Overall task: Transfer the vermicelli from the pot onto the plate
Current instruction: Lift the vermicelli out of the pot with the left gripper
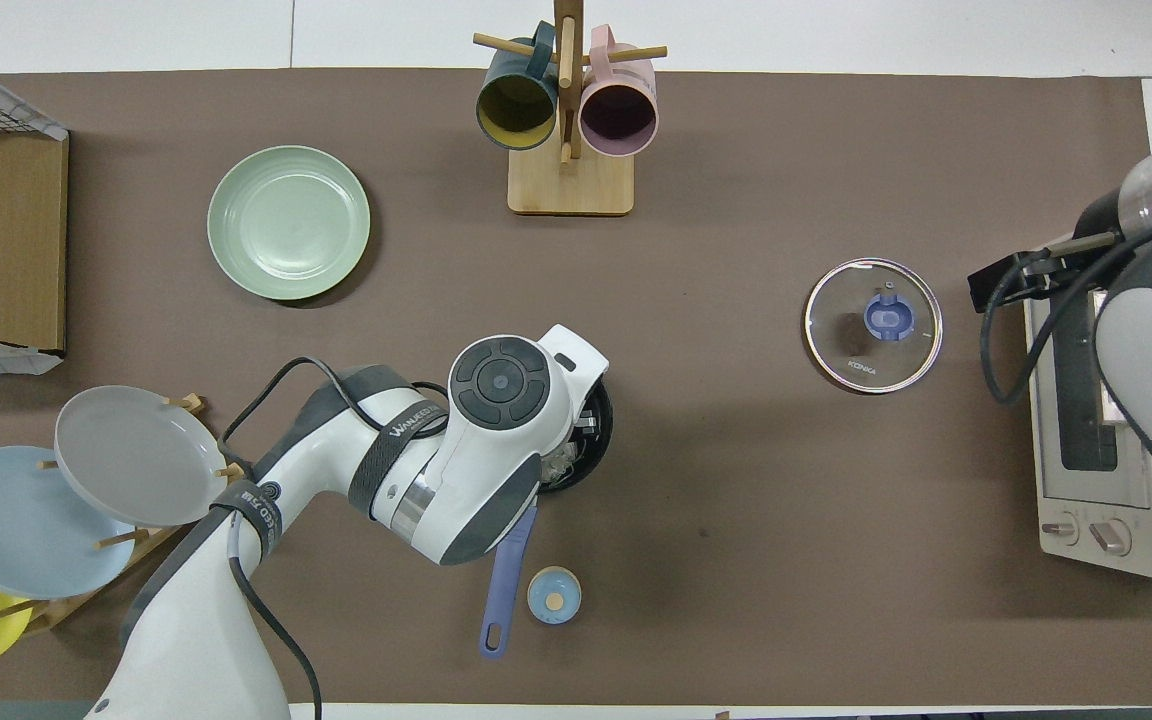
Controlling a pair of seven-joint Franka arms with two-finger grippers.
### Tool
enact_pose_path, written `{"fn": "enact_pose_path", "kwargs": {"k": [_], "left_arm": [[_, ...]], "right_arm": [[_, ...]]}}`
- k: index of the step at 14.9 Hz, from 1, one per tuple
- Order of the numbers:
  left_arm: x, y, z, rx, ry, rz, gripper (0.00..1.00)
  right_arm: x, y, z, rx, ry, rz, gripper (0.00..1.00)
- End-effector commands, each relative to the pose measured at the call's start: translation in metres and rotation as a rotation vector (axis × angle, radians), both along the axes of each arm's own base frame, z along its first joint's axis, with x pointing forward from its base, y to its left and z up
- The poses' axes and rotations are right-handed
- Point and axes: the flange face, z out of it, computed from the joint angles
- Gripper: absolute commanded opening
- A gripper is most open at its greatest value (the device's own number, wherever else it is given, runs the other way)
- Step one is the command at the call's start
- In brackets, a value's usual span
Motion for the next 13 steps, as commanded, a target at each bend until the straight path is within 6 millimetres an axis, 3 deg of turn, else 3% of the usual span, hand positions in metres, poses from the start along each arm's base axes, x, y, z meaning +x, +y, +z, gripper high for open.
{"fn": "enact_pose_path", "kwargs": {"k": [1,2,6,9,10,13], "left_arm": [[0.01,0.017,0.054,0.0,-0.002,0.006,0.0],[0.013,0.021,0.071,0.003,0.006,0.012,0.0],[0.034,0.042,0.142,0.012,0.036,0.041,0.0],[0.069,0.086,0.2,-0.035,0.044,0.067,0.0],[0.083,0.109,0.209,-0.05,0.043,0.068,0.0],[0.121,0.171,0.208,-0.084,0.002,0.045,0.0]], "right_arm": [[-0.004,-0.013,0.006,0.034,0.026,-0.044,1.0],[-0.005,-0.025,0.009,0.036,0.02,-0.065,1.0],[-0.017,-0.017,0.013,0.031,0.059,-0.054,1.0],[-0.026,-0.017,0.011,0.028,0.073,-0.059,1.0],[-0.028,-0.025,0.009,0.029,0.079,-0.073,1.0],[-0.029,-0.036,0.011,0.03,0.062,-0.097,1.0]]}}
